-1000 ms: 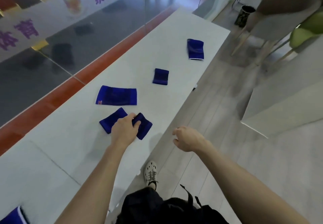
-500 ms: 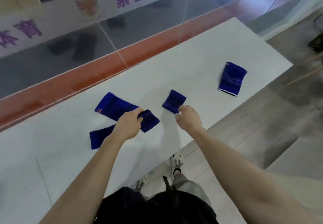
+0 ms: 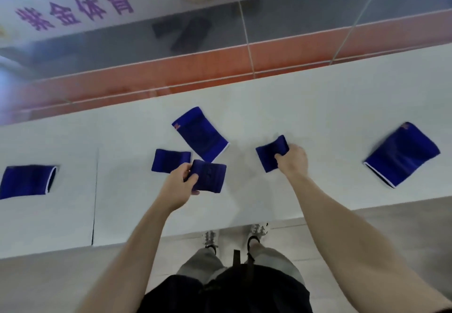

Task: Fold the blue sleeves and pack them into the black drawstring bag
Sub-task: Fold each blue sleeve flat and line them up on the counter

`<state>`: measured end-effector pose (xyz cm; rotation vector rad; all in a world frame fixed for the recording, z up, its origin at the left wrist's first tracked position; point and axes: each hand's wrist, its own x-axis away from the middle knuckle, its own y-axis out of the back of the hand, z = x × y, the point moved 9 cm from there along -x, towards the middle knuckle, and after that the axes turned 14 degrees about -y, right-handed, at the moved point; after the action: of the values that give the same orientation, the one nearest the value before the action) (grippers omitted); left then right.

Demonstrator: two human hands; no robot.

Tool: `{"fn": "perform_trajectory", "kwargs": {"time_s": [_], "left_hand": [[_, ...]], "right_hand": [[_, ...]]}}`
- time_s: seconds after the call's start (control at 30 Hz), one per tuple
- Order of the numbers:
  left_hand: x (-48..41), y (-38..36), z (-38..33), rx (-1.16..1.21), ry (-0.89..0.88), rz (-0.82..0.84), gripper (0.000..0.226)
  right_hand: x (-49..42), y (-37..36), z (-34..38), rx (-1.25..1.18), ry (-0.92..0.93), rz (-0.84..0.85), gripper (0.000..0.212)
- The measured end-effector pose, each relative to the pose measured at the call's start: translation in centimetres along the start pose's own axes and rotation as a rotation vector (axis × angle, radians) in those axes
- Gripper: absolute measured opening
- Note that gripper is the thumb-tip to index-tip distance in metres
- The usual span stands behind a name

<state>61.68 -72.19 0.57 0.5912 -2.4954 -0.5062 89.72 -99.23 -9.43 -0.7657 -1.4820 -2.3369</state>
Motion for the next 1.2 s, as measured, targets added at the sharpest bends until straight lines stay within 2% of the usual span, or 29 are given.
{"fn": "perform_trajectory", "kwargs": {"time_s": [0.13, 0.27, 0.37, 0.47, 0.57, 0.67, 0.9, 1.1, 1.2], "left_hand": [[-0.1, 2.1, -0.3, 0.057, -0.025, -0.118, 0.015], [-1.3, 4.0, -1.6, 0.121, -0.056, -0.145, 0.018], [-2.4, 5.3, -3.4, 0.129, -0.099, -0.115, 0.019], [-2.9, 6.2, -5.5, 0.078, -0.186, -0.058, 0.015], [-2.8, 7.0, -6.5, 0.007, -0.238, 0.005, 0.014], [-1.9, 7.7, -6.8, 0.048, -0.286, 0.063, 0.017], [1.1, 10.1, -5.4, 0.191, -0.304, 0.142, 0.026], [1.9, 12.7, -5.1, 0.202, -0.361, 0.133, 0.032], [2.2, 13.6, -5.2, 0.223, -0.395, 0.143, 0.024]], "right_hand": [[4.6, 1.4, 1.6, -0.234, 0.089, 0.107, 0.002], [10.7, 3.5, 5.1, -0.385, 0.212, 0.217, 0.016], [14.7, 4.9, 8.6, -0.439, 0.321, 0.274, 0.016], [18.4, 5.1, 12.3, -0.315, 0.470, 0.279, 0.006], [21.6, 4.0, 15.4, -0.105, 0.604, 0.237, 0.007], [24.3, 2.4, 17.8, -0.011, 0.668, 0.220, 0.005], [28.2, 0.6, 20.8, -0.113, 0.641, 0.045, 0.003], [30.3, -0.7, 22.3, -0.201, 0.593, -0.009, 0.008], [30.7, -1.2, 22.7, -0.244, 0.550, -0.016, 0.010]]}}
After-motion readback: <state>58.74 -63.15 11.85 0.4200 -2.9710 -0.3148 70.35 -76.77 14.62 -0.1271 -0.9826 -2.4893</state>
